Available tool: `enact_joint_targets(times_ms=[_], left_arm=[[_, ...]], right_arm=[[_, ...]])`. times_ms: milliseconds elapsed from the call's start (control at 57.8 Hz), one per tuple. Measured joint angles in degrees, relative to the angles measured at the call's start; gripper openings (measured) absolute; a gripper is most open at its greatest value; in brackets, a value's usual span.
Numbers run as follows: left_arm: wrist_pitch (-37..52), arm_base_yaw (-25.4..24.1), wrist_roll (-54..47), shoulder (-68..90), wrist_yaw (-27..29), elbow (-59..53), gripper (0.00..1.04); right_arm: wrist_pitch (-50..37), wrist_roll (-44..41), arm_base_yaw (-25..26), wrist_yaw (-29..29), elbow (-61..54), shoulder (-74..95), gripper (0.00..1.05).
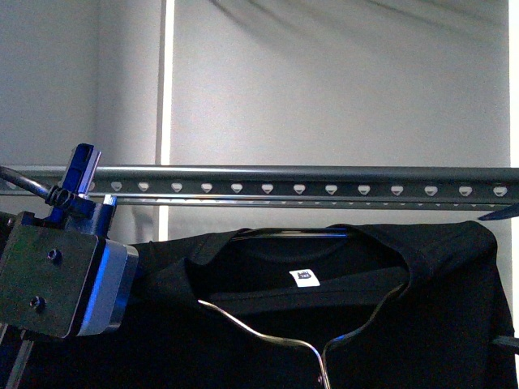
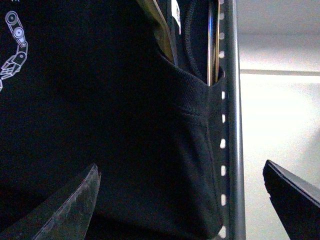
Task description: Hang clothes on hanger
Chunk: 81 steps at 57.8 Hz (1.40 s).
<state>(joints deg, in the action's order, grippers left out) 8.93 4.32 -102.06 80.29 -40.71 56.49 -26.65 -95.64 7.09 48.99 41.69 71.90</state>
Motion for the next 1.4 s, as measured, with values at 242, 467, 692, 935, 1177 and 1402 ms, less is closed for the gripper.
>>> enact_joint_targets(times_ms=[242,467,692,935,1177,1402], left_arm=[[0.0,0.0,0.0,0.0,0.0,0.0,0.04],[0.0,0.0,0.0,0.0,0.0,0.0,0.04],[0.0,0.0,0.0,0.0,0.2,0.0,0.04],[0.0,0.0,1.7,0.0,-0.4,0.0,0.04],[0.1,0.2,1.1,0.0,-0.5,0.0,0.31],[0.4,0.0,0.5,0.0,-0.4,0.7,0.63]], right_arm=[[2.5,-3.7,-3.5,-3.6,7.1,6.4,0.97],[1.9,-3.9,-6.2,-7.1,13.5,12.1,0.84],[2.7,-3.0,-7.2,-11.9,18.2,16.4,0.44],[0.9,-0.4,-7.2,-12.7,18.0,17.2,0.11],[2.9,8.9,-4.5,-12.4,15.9,17.0,0.06],[11.7,9.9,1.3,-13.3,14.9,17.0,0.05]])
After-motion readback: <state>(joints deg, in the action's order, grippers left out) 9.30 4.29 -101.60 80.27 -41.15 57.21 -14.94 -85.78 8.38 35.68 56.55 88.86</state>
